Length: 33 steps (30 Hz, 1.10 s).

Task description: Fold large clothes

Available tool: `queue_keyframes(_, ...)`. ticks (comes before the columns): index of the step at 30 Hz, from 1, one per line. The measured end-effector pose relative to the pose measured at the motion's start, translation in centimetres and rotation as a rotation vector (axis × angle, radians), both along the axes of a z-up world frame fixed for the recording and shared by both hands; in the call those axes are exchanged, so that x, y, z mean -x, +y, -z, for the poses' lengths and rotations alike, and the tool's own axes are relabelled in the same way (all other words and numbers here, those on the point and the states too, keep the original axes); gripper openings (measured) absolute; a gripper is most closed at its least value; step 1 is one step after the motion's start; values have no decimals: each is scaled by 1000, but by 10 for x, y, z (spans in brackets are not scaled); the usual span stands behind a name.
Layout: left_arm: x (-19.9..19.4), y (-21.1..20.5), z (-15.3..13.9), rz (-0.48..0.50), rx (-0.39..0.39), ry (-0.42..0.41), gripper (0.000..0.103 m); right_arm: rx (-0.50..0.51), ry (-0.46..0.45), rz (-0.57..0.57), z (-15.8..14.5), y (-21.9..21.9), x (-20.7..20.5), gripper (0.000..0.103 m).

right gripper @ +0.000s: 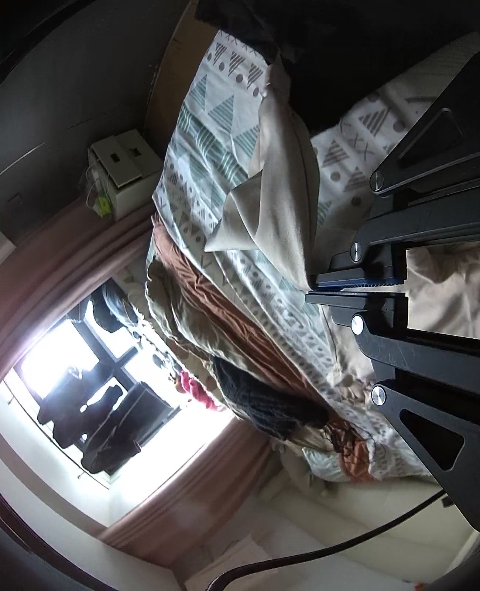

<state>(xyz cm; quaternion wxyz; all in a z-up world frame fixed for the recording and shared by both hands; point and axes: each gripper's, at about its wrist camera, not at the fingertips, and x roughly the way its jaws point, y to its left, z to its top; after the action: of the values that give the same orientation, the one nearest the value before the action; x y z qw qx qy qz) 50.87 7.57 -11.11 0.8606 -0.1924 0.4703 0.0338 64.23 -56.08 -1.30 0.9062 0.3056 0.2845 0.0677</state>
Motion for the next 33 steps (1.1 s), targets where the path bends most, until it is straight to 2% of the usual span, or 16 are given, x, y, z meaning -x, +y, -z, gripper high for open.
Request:
queue_keyframes(8,32,38,-7,-44,32,-29,86,-23,-31,-124,-24,76,-4,3)
queue_keyframes(16,70,88,-7,-102,57,-42,86,-13,-5,-209,-17,155,-15,3)
queue_keyframes(25,103,132,-3,-183,101,-55,86,-8,84,-321,25,249,-25,3)
queue_keyframes(31,110,128,5,-155,100,-38,86,12,197,-405,81,320,-25,3)
queue_keyframes(33,111,126,8,-148,95,-34,86,50,268,-441,108,343,-24,3)
